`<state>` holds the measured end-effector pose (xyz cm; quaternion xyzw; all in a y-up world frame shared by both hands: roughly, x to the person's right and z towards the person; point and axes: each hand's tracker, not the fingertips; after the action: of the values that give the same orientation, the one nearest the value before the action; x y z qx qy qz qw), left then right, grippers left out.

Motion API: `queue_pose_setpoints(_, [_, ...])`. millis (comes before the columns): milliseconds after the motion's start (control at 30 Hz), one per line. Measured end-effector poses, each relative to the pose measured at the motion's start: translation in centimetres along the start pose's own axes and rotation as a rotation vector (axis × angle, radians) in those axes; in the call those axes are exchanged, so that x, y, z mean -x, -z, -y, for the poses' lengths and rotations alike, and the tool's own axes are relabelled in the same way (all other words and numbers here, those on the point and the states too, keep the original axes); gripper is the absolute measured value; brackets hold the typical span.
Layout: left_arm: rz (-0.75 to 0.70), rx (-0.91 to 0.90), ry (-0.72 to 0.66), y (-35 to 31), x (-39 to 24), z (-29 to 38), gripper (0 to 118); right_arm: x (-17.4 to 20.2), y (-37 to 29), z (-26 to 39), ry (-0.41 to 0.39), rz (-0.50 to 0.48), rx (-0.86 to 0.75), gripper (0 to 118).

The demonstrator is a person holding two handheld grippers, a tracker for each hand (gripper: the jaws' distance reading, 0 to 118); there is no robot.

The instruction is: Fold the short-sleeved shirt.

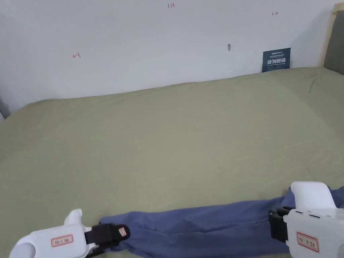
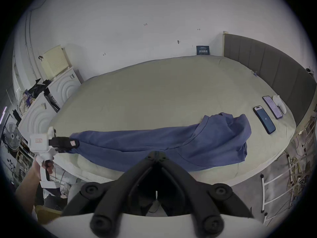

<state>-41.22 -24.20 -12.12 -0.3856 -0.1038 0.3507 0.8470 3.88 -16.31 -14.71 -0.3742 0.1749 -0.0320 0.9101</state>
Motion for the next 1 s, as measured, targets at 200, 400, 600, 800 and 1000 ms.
queue_pose_setpoints(200, [0.064,0.073,0.301,1.9,-7.3,-3.2,11,-0.2,-1.6,-0.9,0.008,-0.028,-0.034,1])
queue_pose_setpoints(400, [0.092,0.213,0.393,8.9,-14.4,-1.0,11,-1.6,-3.1,-1.4,0.034,-0.008,-0.065,1])
queue_pose_setpoints(600, [0.106,0.303,0.331,16.2,-15.7,1.4,21,-3.3,-3.4,-1.2,0.052,0.023,-0.06,1])
queue_pose_setpoints(800, [0.133,0.252,0.137,16.1,-14.2,1.9,61,-4.6,-2.9,-0.8,0.069,0.042,-0.044,1])
queue_pose_setpoints(1000, [0.153,0.1,0.026,14.2,-12.8,3.0,0,-4.7,-2.0,-0.7,0.079,0.023,-0.028,1])
